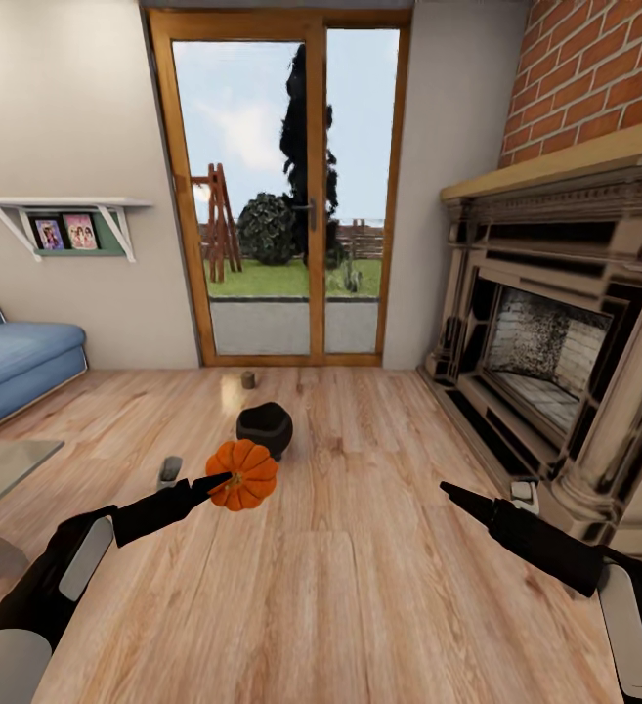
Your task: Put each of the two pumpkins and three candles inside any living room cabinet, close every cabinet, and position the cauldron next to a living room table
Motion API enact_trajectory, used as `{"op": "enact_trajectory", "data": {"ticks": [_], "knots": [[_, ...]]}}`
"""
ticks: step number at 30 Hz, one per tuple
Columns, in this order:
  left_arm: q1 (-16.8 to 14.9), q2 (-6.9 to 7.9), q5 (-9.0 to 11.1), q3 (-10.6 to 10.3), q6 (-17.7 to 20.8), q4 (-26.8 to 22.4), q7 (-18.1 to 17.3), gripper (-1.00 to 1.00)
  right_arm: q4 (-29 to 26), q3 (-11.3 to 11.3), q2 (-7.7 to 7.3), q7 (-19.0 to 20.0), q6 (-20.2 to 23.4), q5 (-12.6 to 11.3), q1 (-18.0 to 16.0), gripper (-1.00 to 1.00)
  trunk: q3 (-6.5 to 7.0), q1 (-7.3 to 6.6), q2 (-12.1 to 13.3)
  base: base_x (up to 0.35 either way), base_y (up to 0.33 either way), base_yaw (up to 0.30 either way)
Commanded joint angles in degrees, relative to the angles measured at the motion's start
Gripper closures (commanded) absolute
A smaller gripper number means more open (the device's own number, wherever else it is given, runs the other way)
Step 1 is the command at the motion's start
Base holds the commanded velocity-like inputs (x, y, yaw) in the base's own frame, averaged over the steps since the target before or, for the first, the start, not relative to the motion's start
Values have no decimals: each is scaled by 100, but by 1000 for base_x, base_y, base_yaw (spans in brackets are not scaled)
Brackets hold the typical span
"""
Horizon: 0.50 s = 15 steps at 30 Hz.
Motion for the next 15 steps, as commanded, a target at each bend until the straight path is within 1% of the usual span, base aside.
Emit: {"op": "enact_trajectory", "data": {"ticks": [1, 15], "knots": [[-2, 1, 13, 3, 32, 1, -4, 100, 1, -8, 0, 31, 19, 21, -4, -100, 13, -24, 39, 0, 0, 2], [-4, 1, 12, -5, 40, 1, -4, 100, 11, -5, -4, 21, 34, 25, -4, -100, 264, -331, 601, 0, 0, 0]]}}
